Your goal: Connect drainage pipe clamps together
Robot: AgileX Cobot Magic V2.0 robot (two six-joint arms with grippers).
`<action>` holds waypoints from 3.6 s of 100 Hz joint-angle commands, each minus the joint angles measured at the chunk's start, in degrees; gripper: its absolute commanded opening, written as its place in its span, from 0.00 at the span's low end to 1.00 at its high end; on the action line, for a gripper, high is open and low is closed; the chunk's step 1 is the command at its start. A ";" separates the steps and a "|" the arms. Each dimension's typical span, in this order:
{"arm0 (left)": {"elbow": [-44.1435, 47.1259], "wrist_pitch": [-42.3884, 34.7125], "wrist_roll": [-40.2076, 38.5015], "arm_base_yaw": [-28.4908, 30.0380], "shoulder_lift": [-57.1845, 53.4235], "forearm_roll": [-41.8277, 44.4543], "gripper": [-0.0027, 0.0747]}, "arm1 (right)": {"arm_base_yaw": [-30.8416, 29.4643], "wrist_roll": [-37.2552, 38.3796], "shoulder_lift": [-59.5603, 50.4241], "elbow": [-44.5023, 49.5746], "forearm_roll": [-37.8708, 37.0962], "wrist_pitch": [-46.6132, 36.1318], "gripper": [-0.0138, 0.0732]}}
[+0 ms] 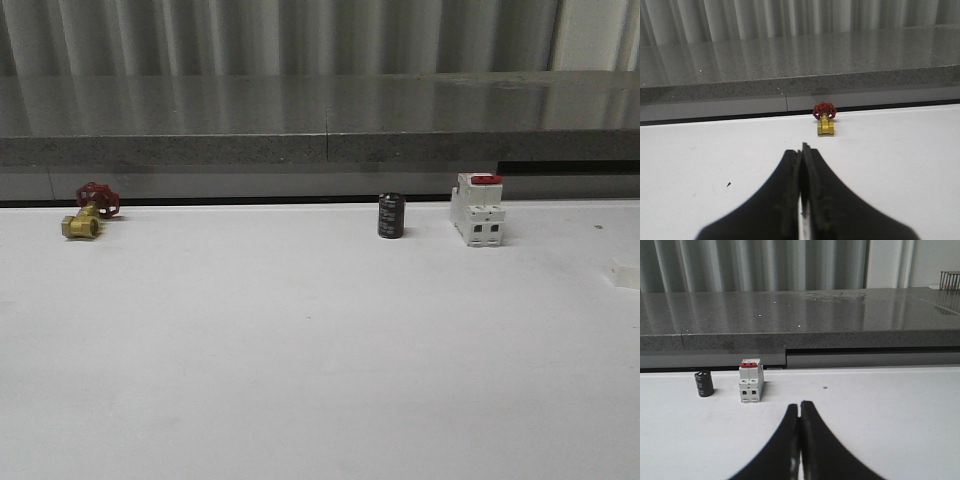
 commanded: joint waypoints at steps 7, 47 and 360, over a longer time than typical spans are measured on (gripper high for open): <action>2.61 -4.75 -0.09 0.18 -1.61 -0.46 0.01 | -0.28 -0.62 -1.06 -0.95 -0.23 -4.40 0.08; -1.61 -1.44 -0.09 0.18 -1.61 -0.46 0.01 | -0.28 -0.62 -1.06 -0.95 -0.23 -4.40 0.08; -63.32 31.98 -5.35 -3.43 96.86 -11.67 0.01 | -0.28 -0.62 -1.06 -0.95 -0.23 -4.40 0.08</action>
